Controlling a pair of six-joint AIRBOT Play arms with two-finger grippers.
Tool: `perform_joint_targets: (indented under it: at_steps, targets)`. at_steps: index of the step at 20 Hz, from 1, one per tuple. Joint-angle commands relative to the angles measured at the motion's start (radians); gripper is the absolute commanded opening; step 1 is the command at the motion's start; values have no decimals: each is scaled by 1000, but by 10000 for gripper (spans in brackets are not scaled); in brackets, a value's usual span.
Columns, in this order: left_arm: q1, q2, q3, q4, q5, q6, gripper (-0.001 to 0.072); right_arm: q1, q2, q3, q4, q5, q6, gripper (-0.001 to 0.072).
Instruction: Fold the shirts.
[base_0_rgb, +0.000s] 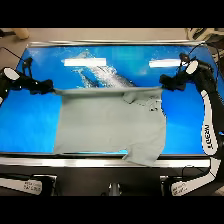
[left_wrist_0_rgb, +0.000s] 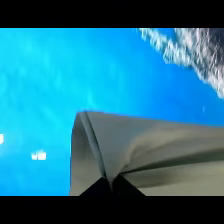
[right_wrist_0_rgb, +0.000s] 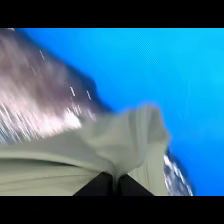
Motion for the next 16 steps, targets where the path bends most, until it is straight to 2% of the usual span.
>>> perform_joint_targets:
  at_steps: [1,3,6,7,8,9,10,13,14,16]
  targets:
    - [-14,-4,-68,53,-228,-16,27,2,4,-49,-41,284,29,21]
    - [-26,-8,-148,49,-212,-51,27,4,-4,-124,2,270,61,21]
    - [-32,-16,-182,50,-197,-56,28,4,-10,-190,34,266,100,21]
    - [-28,-14,-175,50,-198,-56,61,3,-7,-188,34,268,106,26]
    - [-21,-13,-159,46,-212,-56,276,0,1,-182,34,269,106,182]
    - [-13,-12,-132,46,-248,-56,492,-6,13,-171,34,277,102,402]
    - [1,-6,-105,47,-296,-43,534,-18,35,-159,30,314,50,494]
    - [58,85,-146,54,-354,-26,530,-116,113,-188,-3,483,3,491]
    - [77,140,-220,55,-346,-18,529,-148,146,-232,-6,505,-17,488]
    - [105,256,-441,54,-291,-7,528,-180,242,-383,-13,449,-39,485]
